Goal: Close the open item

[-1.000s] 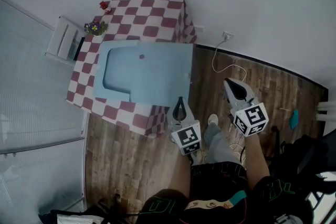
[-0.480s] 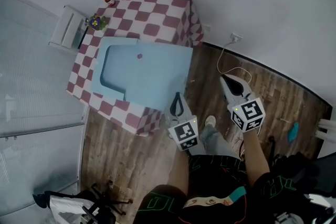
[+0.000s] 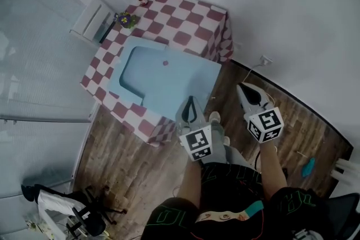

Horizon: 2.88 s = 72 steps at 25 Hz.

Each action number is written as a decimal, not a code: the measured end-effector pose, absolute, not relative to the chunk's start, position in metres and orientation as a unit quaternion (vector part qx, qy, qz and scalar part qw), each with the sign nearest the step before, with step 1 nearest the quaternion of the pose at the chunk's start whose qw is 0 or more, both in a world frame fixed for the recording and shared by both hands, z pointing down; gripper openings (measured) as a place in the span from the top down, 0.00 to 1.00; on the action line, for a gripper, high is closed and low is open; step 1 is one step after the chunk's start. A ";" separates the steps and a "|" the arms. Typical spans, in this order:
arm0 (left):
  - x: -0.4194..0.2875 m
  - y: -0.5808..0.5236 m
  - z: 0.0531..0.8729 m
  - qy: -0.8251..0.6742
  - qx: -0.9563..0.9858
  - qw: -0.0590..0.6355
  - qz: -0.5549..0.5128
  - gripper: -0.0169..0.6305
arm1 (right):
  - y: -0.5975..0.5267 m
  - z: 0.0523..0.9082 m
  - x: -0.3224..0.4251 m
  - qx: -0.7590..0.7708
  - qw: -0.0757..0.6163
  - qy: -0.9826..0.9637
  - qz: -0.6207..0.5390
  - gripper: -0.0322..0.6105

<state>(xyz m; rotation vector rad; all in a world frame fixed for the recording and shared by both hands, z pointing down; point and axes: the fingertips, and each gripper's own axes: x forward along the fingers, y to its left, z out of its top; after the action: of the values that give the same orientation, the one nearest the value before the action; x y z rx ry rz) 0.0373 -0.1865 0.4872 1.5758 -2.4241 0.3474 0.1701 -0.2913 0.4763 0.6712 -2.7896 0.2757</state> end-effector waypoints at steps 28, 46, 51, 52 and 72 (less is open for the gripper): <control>-0.061 -0.200 0.551 -0.896 0.378 0.200 0.120 0.96 | -0.340 0.529 -0.013 -0.019 0.224 -0.973 0.047 0.95; -0.009 -0.166 0.584 -0.891 0.318 0.248 0.207 0.96 | -0.321 0.573 -0.018 -0.192 0.290 -0.935 -0.072 0.95; 0.024 -0.163 0.600 -0.873 0.317 0.260 0.263 0.96 | -0.305 0.590 -0.001 -0.270 0.299 -0.903 -0.146 0.95; 0.028 -0.164 0.603 -0.871 0.318 0.263 0.267 0.96 | -0.303 0.593 0.003 -0.284 0.300 -0.896 -0.163 0.95; 0.082 -0.172 0.653 -0.780 0.348 0.306 0.421 0.75 | -0.266 0.659 0.077 -0.454 0.285 -0.718 -0.443 0.73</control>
<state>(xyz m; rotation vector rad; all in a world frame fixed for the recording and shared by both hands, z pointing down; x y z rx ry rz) 0.0824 -0.1723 0.6529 0.9212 -2.0635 1.1136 0.0771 -0.2658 0.6595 -1.2128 -1.9213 -1.1858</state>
